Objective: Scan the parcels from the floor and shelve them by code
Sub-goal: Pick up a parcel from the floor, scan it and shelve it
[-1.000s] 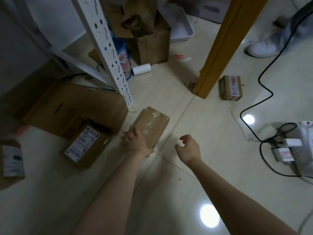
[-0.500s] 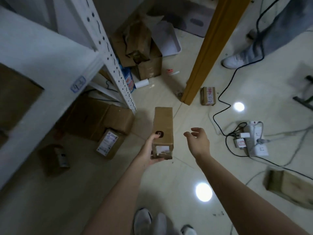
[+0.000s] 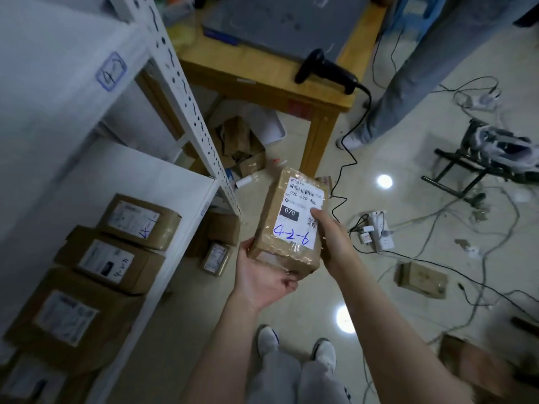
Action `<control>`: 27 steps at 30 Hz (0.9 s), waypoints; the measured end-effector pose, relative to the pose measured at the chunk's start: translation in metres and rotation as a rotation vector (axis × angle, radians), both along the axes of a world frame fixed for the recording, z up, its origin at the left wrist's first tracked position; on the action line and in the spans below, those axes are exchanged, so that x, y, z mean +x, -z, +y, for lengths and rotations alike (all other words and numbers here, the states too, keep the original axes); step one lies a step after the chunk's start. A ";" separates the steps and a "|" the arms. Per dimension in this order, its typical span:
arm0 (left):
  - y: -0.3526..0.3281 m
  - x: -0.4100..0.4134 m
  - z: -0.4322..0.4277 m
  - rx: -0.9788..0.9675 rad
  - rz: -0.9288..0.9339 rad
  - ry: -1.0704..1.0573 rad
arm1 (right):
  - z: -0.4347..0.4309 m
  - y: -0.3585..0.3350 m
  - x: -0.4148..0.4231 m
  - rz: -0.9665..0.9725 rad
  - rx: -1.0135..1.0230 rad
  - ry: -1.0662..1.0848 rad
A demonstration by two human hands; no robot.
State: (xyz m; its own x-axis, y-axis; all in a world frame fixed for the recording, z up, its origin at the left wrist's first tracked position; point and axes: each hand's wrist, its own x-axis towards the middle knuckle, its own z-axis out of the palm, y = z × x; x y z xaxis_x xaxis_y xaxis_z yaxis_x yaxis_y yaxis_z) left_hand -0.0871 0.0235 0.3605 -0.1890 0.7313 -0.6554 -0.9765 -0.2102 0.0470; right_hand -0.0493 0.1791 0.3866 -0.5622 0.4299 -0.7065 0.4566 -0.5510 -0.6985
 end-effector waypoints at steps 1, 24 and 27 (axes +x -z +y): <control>-0.016 0.005 -0.004 0.027 -0.002 0.021 | -0.002 -0.013 0.007 0.042 -0.043 0.006; -0.161 -0.027 0.090 -0.425 0.770 0.134 | 0.118 -0.136 -0.018 0.316 0.045 -0.030; -0.166 -0.039 0.122 -0.457 0.769 0.092 | 0.153 -0.144 -0.034 0.325 0.068 -0.095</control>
State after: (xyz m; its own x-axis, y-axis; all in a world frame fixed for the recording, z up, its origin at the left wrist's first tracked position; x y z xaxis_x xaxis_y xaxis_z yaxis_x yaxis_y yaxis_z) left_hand -0.1260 0.1453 0.5262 -0.6492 0.4642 -0.6025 -0.6525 0.0670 0.7548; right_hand -0.0835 0.3323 0.5308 -0.7930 0.4048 -0.4553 0.2510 -0.4639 -0.8496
